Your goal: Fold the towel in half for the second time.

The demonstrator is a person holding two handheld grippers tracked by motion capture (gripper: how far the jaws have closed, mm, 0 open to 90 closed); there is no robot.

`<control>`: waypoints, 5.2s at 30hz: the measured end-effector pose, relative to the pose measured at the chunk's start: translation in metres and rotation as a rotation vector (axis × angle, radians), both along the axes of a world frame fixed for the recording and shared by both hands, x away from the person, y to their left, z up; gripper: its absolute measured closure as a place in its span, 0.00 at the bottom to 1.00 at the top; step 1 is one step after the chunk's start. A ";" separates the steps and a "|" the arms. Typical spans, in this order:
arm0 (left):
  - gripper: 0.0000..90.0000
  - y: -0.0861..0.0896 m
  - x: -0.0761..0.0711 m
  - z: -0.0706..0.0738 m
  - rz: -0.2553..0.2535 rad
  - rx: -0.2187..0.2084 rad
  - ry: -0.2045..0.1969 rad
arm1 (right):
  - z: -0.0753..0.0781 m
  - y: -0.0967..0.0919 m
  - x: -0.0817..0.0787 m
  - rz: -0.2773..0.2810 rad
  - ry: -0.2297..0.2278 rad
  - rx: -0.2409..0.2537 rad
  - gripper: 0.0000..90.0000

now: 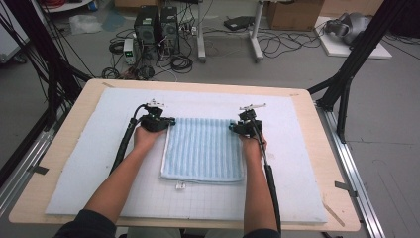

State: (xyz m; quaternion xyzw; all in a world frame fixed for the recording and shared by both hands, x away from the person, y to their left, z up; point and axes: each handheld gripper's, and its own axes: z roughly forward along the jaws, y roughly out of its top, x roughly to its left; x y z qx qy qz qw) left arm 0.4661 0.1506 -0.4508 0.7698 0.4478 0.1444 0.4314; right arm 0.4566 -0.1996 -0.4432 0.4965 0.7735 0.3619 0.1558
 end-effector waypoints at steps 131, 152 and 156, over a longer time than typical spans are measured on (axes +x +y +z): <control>0.45 0.068 -0.145 0.025 -0.092 -0.235 -0.271 | 0.027 -0.061 -0.173 0.129 -0.290 0.008 0.29; 0.18 0.094 -0.154 0.037 -0.062 -0.268 -0.367 | 0.037 -0.097 -0.190 0.068 -0.381 0.072 0.12; 0.19 0.093 -0.155 0.037 -0.063 -0.265 -0.373 | 0.038 -0.094 -0.191 0.070 -0.378 0.052 0.12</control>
